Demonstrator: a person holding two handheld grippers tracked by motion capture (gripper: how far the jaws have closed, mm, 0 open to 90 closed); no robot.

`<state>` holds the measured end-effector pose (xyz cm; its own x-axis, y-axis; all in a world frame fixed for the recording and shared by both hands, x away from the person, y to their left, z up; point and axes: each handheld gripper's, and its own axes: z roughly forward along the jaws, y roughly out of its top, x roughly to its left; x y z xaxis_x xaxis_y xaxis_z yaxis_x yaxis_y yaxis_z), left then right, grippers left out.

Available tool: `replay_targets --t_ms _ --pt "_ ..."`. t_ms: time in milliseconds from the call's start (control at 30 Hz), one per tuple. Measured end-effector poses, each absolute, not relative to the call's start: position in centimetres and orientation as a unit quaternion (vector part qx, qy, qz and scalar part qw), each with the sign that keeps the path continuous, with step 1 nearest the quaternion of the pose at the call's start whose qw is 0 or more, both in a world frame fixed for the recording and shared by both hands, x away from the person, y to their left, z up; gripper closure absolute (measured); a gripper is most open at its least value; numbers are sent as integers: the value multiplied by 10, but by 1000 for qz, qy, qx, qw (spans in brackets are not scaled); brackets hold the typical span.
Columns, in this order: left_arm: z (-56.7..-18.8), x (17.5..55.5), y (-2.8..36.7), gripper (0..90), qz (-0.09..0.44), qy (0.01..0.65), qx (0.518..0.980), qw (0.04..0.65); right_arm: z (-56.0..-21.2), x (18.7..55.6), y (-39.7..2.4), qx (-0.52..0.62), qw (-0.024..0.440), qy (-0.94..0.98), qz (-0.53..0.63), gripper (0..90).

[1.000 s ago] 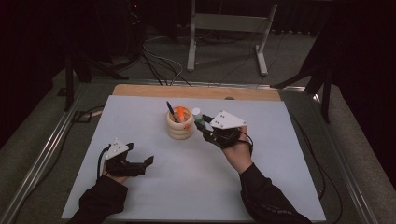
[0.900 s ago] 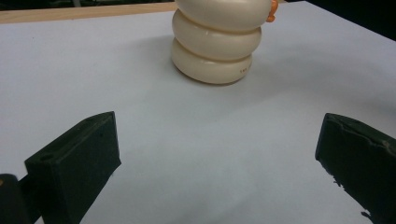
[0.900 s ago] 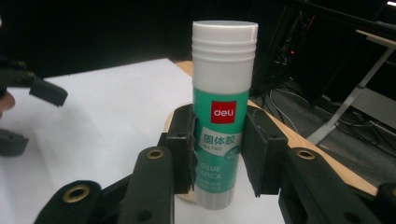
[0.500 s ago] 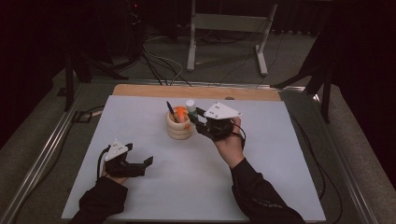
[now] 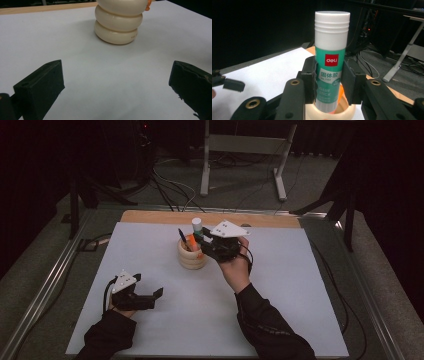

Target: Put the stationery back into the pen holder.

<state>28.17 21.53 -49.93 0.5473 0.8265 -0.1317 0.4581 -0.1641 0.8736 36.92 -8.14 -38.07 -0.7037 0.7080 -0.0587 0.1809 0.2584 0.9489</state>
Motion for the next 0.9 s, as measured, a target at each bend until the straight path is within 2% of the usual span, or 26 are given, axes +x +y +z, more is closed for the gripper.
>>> replay_targets --t_ms 900 --pt "-498 281 215 3 191 431 738 483 -400 399 -55 371 231 718 541 655"
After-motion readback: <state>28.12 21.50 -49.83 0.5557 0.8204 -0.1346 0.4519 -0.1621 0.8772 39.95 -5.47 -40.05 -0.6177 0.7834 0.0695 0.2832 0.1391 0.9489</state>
